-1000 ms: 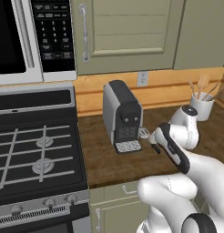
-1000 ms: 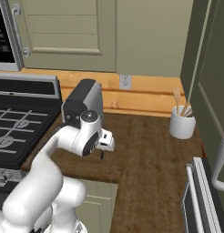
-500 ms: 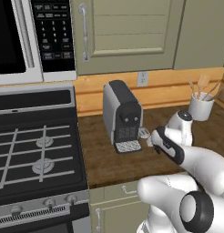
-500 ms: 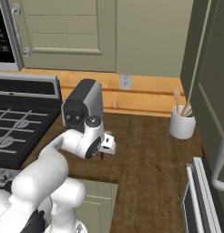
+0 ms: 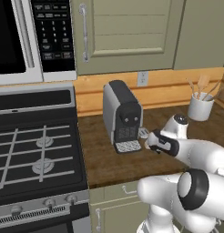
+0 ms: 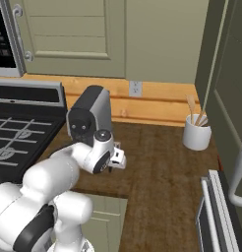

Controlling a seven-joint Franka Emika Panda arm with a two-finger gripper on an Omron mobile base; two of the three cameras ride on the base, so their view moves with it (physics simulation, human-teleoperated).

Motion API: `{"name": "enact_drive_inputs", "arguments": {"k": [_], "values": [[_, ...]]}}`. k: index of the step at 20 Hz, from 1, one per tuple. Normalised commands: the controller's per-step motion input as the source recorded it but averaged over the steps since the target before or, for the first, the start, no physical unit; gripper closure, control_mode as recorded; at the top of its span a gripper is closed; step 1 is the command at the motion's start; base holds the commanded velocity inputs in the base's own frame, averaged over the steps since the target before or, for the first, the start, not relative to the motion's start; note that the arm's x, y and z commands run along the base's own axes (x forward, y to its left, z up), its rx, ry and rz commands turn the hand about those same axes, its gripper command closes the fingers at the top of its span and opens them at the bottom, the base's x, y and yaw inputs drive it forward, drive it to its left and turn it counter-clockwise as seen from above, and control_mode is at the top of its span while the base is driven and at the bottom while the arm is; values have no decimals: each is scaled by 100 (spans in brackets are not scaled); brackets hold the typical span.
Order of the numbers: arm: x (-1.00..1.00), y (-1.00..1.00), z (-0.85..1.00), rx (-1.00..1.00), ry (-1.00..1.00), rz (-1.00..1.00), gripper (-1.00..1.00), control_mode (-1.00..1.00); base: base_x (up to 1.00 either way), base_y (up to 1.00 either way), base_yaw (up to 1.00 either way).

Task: Put the lemon and squash in the pot. Retrieve the spatula and lightly stir the vegetables in the pot.

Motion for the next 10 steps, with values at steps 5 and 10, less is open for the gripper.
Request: {"name": "enact_drive_inputs", "arguments": {"k": [5,10], "values": [[16,0,-29,0,0,0,-100,-100,0,0,0],[11,-5,-21,0,0,0,-100,-100,0,0,0]]}}
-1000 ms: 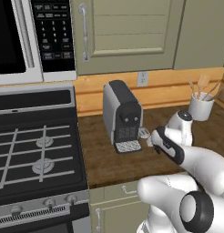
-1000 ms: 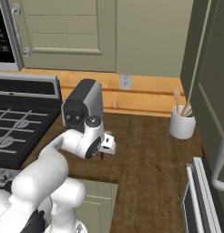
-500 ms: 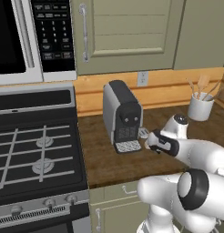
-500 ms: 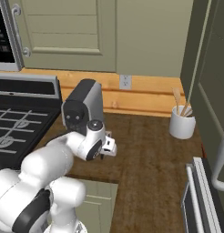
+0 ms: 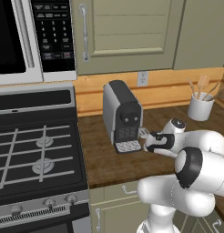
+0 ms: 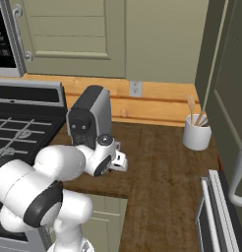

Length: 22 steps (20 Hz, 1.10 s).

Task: Put the lemon and squash in the pot. Retrieve the spatula and lightly stir the vegetables in the pot.

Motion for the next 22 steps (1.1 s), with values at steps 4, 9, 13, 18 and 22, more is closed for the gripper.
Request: {"name": "enact_drive_inputs", "arguments": {"k": [4,9,13,18,22], "values": [[11,-9,-16,0,1,0,-100,-100,0,0,0],[10,-7,-15,0,0,0,-100,-100,0,0,0],[9,-1,-10,0,1,0,-100,-100,0,0,0],[1,0,-10,0,0,0,-100,-100,0,0,0],[0,0,-2,0,0,0,100,-100,0,0,0]]}}
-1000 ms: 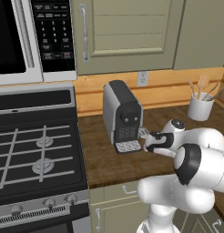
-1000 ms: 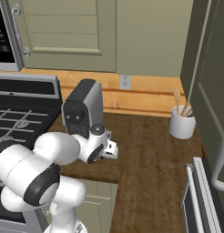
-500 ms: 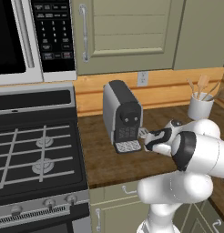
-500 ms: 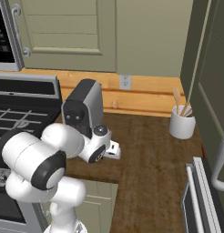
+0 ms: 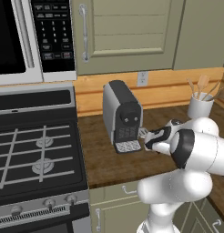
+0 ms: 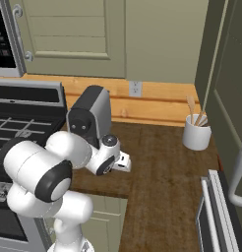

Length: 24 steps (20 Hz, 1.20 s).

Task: Put the lemon and squash in the pot. Retrieve the spatula and lightly stir the vegetables in the pot.

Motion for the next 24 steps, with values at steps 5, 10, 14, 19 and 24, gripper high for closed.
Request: {"name": "enact_drive_inputs", "arguments": {"k": [5,10,14,19,24], "values": [[0,0,0,0,0,0,100,-100,0,0,0],[-6,0,7,0,-3,1,100,-100,0,0,0],[-7,1,42,0,-6,1,100,-100,0,0,0],[-4,1,64,0,-5,0,100,-100,0,0,0],[-27,0,73,0,-7,0,100,-100,0,0,0]]}}
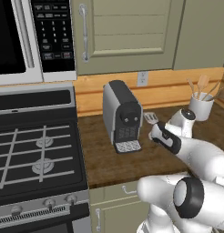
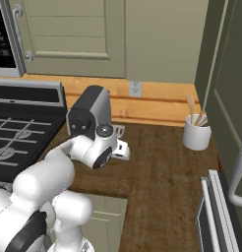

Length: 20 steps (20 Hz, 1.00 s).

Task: Put the lemon and squash in the pot. Retrieve the spatula and lightly stir the vegetables in the pot.

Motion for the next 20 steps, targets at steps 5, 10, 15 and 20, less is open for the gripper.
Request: {"name": "enact_drive_inputs", "arguments": {"k": [5,10,15,20], "values": [[-49,0,72,-7,-1,0,100,-100,0,0,0],[-2,-1,0,0,0,0,100,-100,0,0,0],[-62,0,61,0,-5,0,100,-100,0,0,0],[-81,3,100,2,-8,0,100,-100,0,0,0]]}}
